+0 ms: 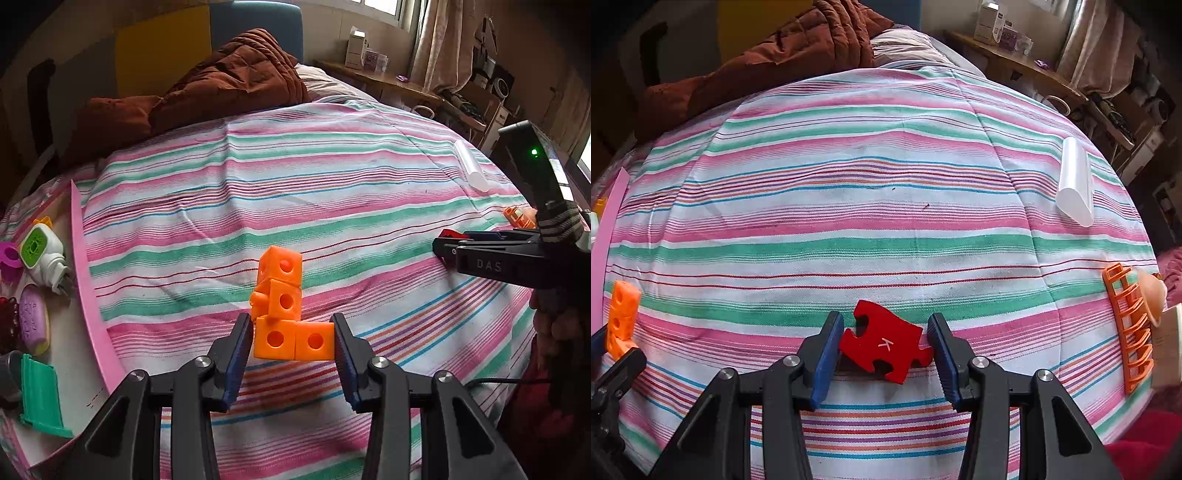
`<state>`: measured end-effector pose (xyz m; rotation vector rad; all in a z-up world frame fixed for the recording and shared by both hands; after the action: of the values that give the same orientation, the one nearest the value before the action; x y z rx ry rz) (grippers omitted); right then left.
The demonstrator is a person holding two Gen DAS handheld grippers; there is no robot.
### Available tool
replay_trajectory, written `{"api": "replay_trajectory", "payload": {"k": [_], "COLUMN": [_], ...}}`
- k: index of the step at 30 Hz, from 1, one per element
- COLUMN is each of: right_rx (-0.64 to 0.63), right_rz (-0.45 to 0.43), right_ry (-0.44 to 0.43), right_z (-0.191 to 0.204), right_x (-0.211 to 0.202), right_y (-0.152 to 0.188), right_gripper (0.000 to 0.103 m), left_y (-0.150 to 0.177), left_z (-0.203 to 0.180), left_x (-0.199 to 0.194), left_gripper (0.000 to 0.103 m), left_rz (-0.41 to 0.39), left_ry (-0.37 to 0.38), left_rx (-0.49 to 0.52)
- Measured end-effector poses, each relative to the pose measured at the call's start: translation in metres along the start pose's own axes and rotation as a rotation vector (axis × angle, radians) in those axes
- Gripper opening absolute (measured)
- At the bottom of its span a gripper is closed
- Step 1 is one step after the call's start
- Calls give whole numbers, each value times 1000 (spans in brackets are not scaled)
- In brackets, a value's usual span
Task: Organize rigid objects
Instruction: 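Carry the orange cubes into the tray and open the left gripper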
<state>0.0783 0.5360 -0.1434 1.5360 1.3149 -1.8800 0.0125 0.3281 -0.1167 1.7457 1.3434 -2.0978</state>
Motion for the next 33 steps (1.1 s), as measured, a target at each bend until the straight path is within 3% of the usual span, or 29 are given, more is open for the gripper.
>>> {"api": "replay_trajectory", "payload": {"k": [12,25,33], "right_rx": [-24,-38,-63], "right_rz": [-16,-46,-77], "right_ry": [11,27,51], "right_z": [3,4,9], "right_x": [-1,-1,-4], "right_y": [1,1,4], "right_gripper": [48,48,48], "left_y": [0,9,24], "left_z": [5,25,56], "left_x": [-41,-68,-85], "left_gripper": [43,43,43], "left_rz": [-94,-128,-137], "left_ry": [-26,-28,-23], "left_rx": [-8,-66,-144]}}
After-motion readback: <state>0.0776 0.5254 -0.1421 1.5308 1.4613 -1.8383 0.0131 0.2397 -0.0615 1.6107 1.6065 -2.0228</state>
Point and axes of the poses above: each gripper's, at about its wrist camera, not at the fingertips, and x roughly the way its jaws point, z to its left, y to its underside, the point moved 4 cm from there along x, roughly the way its jaws point, and after that the axes turned 1 degree about -y, right-handed, at the moved point
